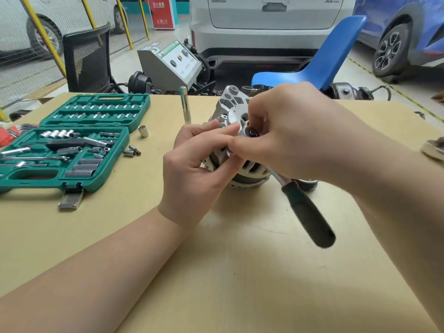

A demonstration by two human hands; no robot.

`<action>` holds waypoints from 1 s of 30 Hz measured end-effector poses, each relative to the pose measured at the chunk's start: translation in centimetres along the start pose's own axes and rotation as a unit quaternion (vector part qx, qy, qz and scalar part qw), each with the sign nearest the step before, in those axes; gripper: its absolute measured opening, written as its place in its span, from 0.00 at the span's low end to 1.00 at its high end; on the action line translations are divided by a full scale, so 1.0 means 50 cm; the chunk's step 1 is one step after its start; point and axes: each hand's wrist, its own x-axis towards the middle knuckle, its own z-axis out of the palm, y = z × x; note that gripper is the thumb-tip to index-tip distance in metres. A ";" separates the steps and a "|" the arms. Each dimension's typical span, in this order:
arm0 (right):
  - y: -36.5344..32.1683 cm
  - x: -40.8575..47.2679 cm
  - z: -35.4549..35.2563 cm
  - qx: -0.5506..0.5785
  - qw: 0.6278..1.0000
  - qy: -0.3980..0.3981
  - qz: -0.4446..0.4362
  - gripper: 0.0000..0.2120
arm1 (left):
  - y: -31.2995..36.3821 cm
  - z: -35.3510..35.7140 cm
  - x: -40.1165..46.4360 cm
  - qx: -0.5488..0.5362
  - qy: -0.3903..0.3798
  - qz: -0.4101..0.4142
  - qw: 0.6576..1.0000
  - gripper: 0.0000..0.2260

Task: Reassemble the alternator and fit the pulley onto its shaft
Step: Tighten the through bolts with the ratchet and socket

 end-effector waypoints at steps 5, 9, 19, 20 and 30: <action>0.015 -0.004 -0.021 0.008 0.999 -0.030 -0.029 0.14 | -0.002 0.001 0.008 0.019 -0.006 0.037 0.999 0.07; 0.023 0.000 -0.034 -0.007 0.995 -0.055 -0.079 0.10 | -0.003 -0.001 0.009 0.027 -0.012 0.047 0.998 0.07; 0.004 -0.003 -0.012 0.016 0.999 -0.029 0.002 0.22 | 0.003 0.001 0.004 0.005 -0.003 0.005 1.000 0.09; 0.005 -0.004 -0.015 0.010 0.999 -0.034 -0.003 0.22 | 0.001 0.002 0.004 0.011 -0.006 0.012 1.000 0.07; 0.031 -0.005 -0.049 -0.018 0.992 -0.090 -0.091 0.12 | 0.003 -0.004 0.013 0.029 -0.017 0.035 0.999 0.07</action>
